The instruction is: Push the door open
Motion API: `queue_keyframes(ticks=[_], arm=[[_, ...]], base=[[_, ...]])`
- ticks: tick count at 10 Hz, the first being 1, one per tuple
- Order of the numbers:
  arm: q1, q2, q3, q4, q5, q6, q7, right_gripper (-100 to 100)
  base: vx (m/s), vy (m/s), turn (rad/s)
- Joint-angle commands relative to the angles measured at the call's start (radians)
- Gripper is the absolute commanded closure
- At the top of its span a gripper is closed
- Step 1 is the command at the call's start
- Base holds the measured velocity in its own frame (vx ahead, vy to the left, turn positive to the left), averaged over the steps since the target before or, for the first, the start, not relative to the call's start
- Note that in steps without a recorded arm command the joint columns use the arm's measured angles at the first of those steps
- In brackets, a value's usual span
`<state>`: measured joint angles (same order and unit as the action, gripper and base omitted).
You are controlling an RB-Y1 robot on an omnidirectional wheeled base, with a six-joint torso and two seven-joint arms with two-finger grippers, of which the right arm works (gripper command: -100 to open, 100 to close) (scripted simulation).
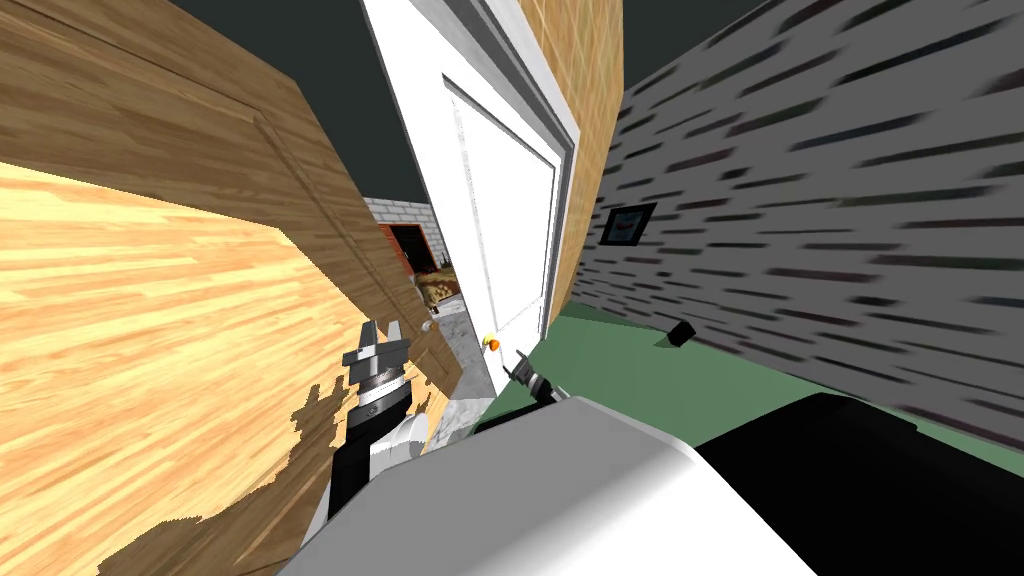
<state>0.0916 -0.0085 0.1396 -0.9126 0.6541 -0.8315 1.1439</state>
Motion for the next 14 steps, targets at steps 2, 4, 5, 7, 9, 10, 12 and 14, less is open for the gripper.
queue_keyframes(ticks=[2,4,5,7,9,10,12,14], arm=[[-0.002,-0.013,-0.001,-0.002,-0.004,0.006,-0.002,-100],[-0.007,0.003,-0.003,0.003,-0.008,0.006,-0.001,-100],[-0.009,0.026,-0.005,0.006,-0.011,0.006,-0.001,-100],[-0.016,0.033,-0.009,0.022,-0.013,-0.002,0.004,-100],[-0.016,0.033,-0.009,0.022,-0.013,-0.002,0.004,100],[-0.016,0.033,-0.009,0.022,-0.013,-0.002,0.004,100],[-0.016,0.033,-0.009,0.022,-0.013,-0.002,0.004,100],[-0.013,0.024,-0.012,0.030,-0.038,-0.003,-0.024,100]], base=[[0.173,0.119,0.016],[0.197,0.102,0.022],[0.164,0.111,0.020],[0.087,0.076,0.004],[-0.014,-0.007,0.011],[-0.015,-0.013,0.000],[-0.005,-0.005,-0.001],[0.002,0.002,0.077]])
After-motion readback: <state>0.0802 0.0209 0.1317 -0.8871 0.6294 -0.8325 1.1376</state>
